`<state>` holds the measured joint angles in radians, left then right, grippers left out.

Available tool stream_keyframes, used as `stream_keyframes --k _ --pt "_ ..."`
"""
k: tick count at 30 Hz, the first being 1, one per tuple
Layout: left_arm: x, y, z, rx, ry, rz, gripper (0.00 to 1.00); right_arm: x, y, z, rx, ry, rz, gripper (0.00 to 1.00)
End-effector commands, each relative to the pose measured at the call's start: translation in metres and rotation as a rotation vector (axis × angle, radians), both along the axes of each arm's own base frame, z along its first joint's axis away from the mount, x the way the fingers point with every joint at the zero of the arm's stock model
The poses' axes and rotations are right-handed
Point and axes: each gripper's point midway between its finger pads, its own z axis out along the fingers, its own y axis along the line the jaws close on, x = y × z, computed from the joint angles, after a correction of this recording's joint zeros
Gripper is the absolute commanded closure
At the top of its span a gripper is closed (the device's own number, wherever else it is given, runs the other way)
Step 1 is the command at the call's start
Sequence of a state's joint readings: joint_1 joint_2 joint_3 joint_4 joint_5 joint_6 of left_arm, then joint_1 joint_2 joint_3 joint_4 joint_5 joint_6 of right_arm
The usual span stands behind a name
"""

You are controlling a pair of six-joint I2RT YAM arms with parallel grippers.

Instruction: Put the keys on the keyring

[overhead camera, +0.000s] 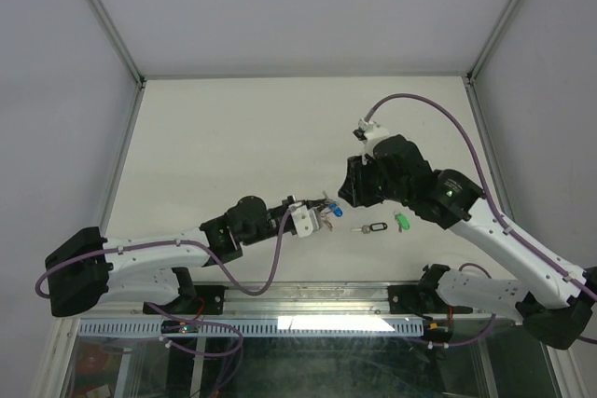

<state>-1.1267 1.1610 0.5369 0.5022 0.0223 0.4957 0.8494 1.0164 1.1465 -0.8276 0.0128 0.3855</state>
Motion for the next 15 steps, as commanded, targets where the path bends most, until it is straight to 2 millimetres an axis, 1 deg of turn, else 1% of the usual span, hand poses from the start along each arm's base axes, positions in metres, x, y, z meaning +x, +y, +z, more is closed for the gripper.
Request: stream_keyframes --k 1,4,8,11,13,15 --pt "0.007 0.015 0.020 -0.049 -0.105 0.050 1.00 0.018 -0.023 0.003 -0.035 -0.075 -0.156 0.66" --pt "0.016 0.025 0.018 -0.038 -0.115 0.087 1.00 0.024 -0.034 -0.009 -0.087 -0.057 -0.233 0.66" --pt "0.021 0.040 0.018 -0.064 -0.180 0.126 1.00 0.026 -0.040 -0.024 -0.132 0.001 -0.266 0.66" --pt "0.021 0.047 0.014 -0.067 -0.209 0.130 1.00 0.024 -0.050 -0.049 -0.192 0.097 -0.286 0.66" --pt "0.019 0.050 0.007 -0.058 -0.221 0.126 1.00 0.020 -0.056 -0.067 -0.227 0.156 -0.275 0.68" --pt "0.014 0.052 -0.001 -0.055 -0.237 0.101 1.00 0.019 -0.064 -0.087 -0.256 0.225 -0.261 0.68"
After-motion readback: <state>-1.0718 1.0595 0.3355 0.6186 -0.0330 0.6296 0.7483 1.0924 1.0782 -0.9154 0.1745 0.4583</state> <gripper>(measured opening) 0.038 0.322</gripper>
